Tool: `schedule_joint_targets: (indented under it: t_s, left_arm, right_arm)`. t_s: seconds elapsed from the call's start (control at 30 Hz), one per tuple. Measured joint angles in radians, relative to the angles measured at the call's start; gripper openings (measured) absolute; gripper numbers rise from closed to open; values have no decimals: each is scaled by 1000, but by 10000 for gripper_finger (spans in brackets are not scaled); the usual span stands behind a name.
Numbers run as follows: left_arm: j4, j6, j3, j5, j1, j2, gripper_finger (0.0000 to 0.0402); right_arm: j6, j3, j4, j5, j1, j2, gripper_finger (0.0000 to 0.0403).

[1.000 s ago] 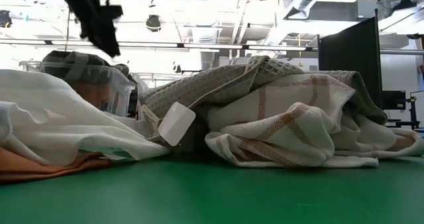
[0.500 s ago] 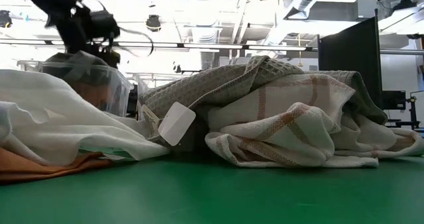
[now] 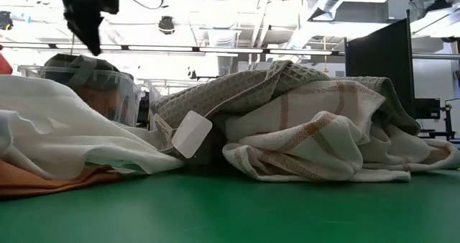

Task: Sort towels by color in basket
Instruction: Put the gray patterned towel into the left transparent bin

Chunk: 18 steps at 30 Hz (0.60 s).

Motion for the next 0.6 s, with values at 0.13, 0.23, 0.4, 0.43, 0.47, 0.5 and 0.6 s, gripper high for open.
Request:
schedule_joint_targets:
  t_s: [0.13,0.23,0.4,0.43,0.47,0.5,0.6]
  left_arm:
    - [-88,30,-26,6,-3,84,215]
    - [-73,31,-102,-6,-3,164,211]
    - [148,60,-299,-49,-2,281,186]
    - [190,66,-333,-55,-2,305,181]
    - [224,71,-362,-59,-2,329,175]
    - [241,76,-383,-64,-2,351,171]
    - [238,89,-392,-66,-2,390,159]
  right_arm:
    - [-4,0,1,-1,-13,0,295]
    - [-4,0,5,-1,-19,0,295]
    - [4,0,10,-4,-12,0,295]
    - [6,0,10,-4,-7,0,295]
    - [6,0,10,-4,-2,0,295]
    - [6,0,10,-4,1,0,295]
    - [6,0,9,-4,6,0,295]
